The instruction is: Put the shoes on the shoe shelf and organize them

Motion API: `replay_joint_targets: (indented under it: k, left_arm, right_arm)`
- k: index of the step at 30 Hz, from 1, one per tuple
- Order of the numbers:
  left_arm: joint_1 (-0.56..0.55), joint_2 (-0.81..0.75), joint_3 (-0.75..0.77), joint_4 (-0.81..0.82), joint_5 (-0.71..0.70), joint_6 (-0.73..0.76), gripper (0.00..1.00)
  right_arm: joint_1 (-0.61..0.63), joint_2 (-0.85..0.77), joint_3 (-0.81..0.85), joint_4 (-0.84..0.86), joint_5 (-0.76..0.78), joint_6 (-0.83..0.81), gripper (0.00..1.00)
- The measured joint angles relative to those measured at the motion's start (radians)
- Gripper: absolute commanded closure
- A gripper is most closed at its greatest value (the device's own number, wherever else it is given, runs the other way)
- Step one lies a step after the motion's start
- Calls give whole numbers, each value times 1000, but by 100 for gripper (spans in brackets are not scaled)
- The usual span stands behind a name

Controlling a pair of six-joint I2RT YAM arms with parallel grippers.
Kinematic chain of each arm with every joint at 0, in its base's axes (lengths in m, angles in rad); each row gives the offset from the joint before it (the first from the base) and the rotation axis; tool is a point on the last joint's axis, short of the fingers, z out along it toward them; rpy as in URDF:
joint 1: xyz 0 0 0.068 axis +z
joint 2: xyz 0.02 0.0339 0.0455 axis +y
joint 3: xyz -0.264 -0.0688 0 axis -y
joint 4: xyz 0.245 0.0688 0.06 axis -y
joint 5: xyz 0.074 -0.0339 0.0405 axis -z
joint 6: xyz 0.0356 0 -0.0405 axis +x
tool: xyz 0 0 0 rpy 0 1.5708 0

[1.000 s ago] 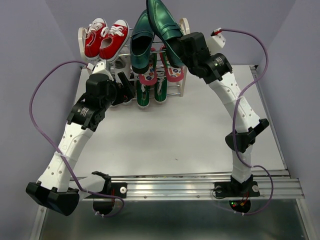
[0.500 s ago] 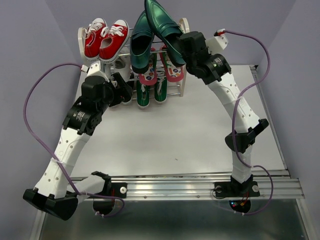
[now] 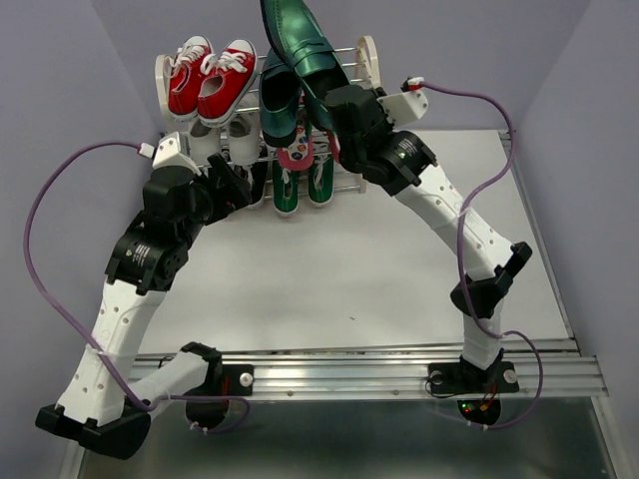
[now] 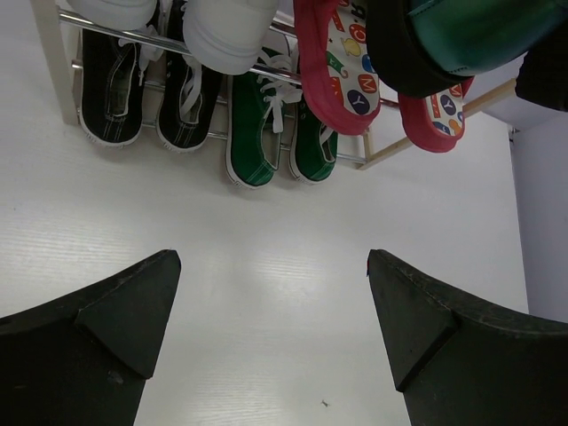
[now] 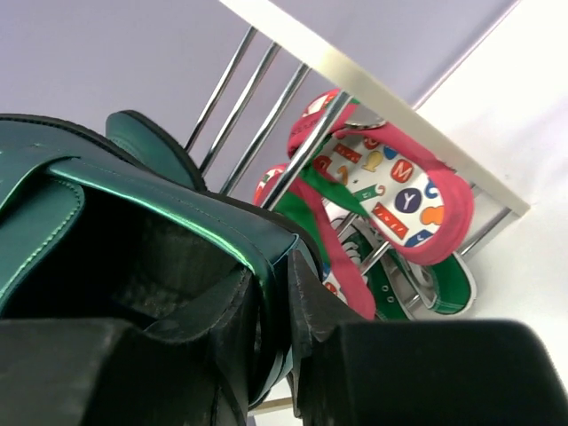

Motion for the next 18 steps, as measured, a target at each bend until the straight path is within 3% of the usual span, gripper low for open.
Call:
replay_joint_targets:
  k: [7, 18]
  left_arm:
    - [0, -16, 51, -58, -26, -10, 1]
    - [0, 9, 70, -101, -29, -9, 1]
  right_arm:
    - [3, -95, -100, 0, 132, 15, 80]
    - [-3, -53, 35, 36, 303, -32, 75]
